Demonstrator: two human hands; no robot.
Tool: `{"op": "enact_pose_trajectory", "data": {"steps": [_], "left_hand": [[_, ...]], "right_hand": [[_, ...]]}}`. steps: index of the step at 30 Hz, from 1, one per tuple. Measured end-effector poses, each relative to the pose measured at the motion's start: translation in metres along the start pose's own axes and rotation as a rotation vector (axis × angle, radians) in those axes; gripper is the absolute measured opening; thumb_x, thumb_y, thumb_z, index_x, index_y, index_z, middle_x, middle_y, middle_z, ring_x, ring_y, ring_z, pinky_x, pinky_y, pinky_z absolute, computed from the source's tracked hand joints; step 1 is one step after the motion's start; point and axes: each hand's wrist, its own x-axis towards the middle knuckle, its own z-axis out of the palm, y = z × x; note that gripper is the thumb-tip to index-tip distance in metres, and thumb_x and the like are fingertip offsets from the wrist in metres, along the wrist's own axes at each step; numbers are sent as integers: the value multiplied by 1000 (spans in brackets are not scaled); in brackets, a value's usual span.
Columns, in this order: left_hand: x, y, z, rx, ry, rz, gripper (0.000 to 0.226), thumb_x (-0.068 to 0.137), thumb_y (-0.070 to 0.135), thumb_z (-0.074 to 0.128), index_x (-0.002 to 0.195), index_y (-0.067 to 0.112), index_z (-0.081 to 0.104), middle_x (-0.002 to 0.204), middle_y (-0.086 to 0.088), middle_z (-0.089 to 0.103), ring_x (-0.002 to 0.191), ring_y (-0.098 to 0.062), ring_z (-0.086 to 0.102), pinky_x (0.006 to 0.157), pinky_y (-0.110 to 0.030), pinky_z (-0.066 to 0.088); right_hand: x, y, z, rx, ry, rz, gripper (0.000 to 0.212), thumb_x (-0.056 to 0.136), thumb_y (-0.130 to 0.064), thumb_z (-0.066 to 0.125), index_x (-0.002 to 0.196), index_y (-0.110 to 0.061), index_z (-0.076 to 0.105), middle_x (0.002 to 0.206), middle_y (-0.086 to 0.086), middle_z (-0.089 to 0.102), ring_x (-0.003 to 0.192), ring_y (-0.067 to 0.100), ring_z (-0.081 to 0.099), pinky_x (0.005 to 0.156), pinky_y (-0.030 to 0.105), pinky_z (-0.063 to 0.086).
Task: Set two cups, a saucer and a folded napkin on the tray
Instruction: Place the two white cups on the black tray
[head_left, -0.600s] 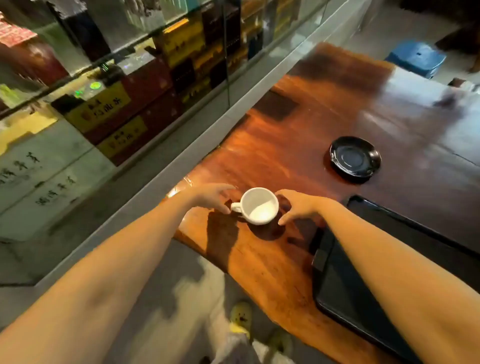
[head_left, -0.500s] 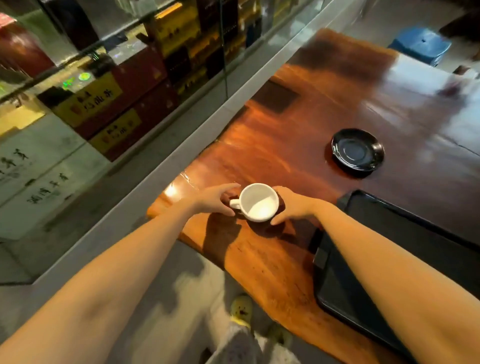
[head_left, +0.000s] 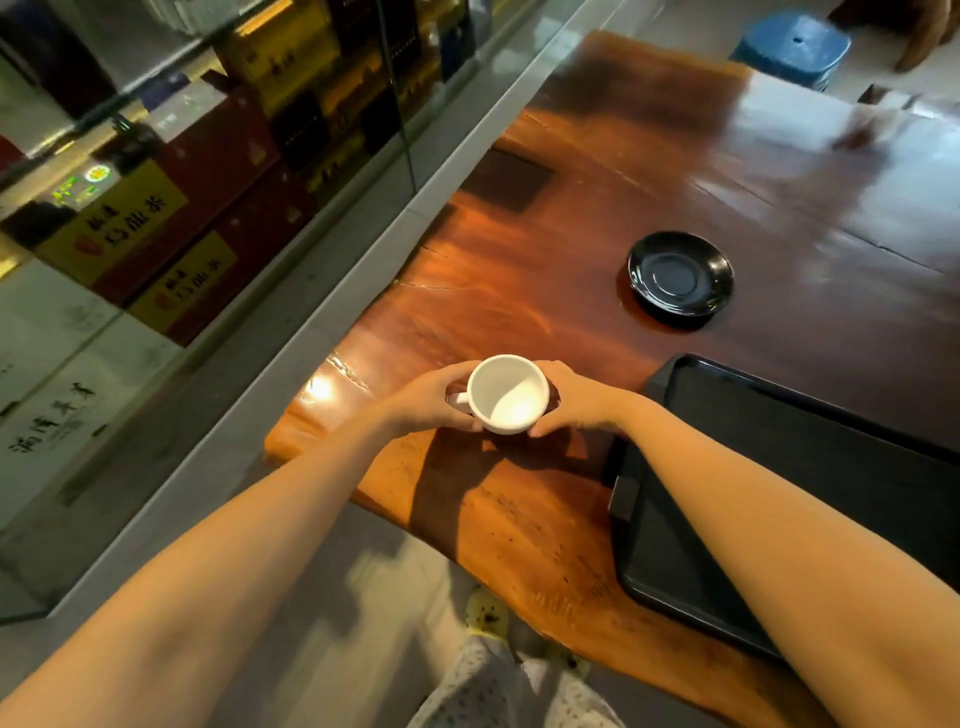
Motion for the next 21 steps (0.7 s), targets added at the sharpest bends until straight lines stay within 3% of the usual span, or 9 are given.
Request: {"op": "enact_pose_trajectory", "data": {"steps": [2,8,13,17,21], "left_hand": [[5,16,2,13,-12,16,78,72,11,80,138,28,42,136,7,49,124,-11,45,97,-25,39],[31,87,25,80,-64,86,79,70,7,80,136,28,44,132,8,51,122,-11,46,100,-28,38],[55,156,74,161,-110,179,76,72,3,77,138,20,43,134,0,52,120,-12,48,101,-25,36],[76,197,122,202,-119,226,76,72,3,78,138,18,43,128,0,55,114,-11,50,94,-21,36],[96,235,187,159,-168,229,75,72,1,77,137,16,43,126,0,55,113,-11,50,98,-26,40]], "right_hand": [[-16,0,-10,31,43,-7,78,75,6,72,140,-14,32,130,-5,34,121,10,34,105,19,28],[-75,12,-45,125,231,-41,82,71,4,75,140,-17,35,137,-1,39,124,14,38,110,36,34],[-140,44,-81,272,331,-5,77,75,9,68,136,-22,33,119,-13,42,110,6,45,84,17,44],[-188,76,-106,332,391,42,75,79,4,68,138,-21,29,132,-3,38,119,17,43,98,33,43],[-239,122,-135,363,443,86,81,79,-2,71,141,-23,25,132,-4,36,125,21,40,100,35,40]]}}
